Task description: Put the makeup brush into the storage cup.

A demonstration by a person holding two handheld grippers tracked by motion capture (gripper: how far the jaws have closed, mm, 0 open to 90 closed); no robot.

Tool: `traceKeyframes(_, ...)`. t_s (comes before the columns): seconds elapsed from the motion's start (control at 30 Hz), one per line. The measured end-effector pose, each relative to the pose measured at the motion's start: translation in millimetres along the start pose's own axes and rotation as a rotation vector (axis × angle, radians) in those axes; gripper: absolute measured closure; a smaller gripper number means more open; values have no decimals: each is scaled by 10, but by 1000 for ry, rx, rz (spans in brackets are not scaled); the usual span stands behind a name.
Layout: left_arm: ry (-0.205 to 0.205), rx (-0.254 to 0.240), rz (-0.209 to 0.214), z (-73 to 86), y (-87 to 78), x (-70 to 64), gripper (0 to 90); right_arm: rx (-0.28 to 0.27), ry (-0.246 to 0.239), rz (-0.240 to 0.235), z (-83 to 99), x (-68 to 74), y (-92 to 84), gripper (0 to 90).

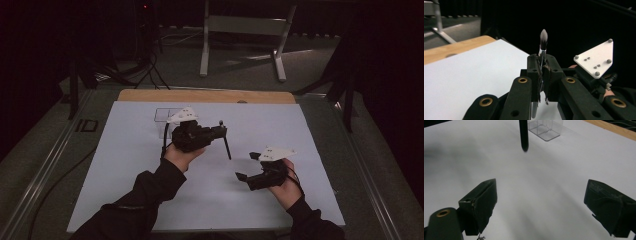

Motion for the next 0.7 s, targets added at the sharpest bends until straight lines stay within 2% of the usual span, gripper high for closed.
traceKeyframes(0.23, 30, 7, -71, -80, -136, 63, 859, -4, -6, 4, -1, -17, -1, 117)
traceKeyframes(0.27, 32, 10, -70, -93, -152, 65, 859, -1, -9, 2, 0, -15, 3, 117)
traceKeyframes(0.33, 53, 15, -100, -124, -192, 79, 859, -1, -10, 3, 1, -13, 5, 117)
traceKeyframes(0.43, 55, 13, -113, -159, -233, 91, 859, 0, -12, 6, 0, -15, 7, 113)
traceKeyframes(0.47, 69, 10, -141, -204, -291, 114, 859, -2, -11, 5, -2, -14, 6, 113)
traceKeyframes(0.57, 67, 8, -171, -260, -358, 163, 859, -6, -19, 11, -5, -12, 3, 113)
traceKeyframes(0.63, 67, 8, -171, -260, -358, 163, 858, -10, -22, 18, -8, -14, 0, 113)
traceKeyframes(0.67, 70, 9, -211, -308, -426, 235, 859, -11, -25, 16, -11, -11, -1, 113)
traceKeyframes(0.7, 72, 5, -225, -328, -454, 267, 858, -13, -24, 18, -13, -11, -4, 113)
Point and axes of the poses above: each handheld gripper's, and its own axes: y roughly forward along the jaws, z roughly out of its underside, x roughly to its left, the point moved 7 cm from there along y, roughly forward along the jaws, and after that the axes turned 2 degrees about -y, right-handed, at the moved point
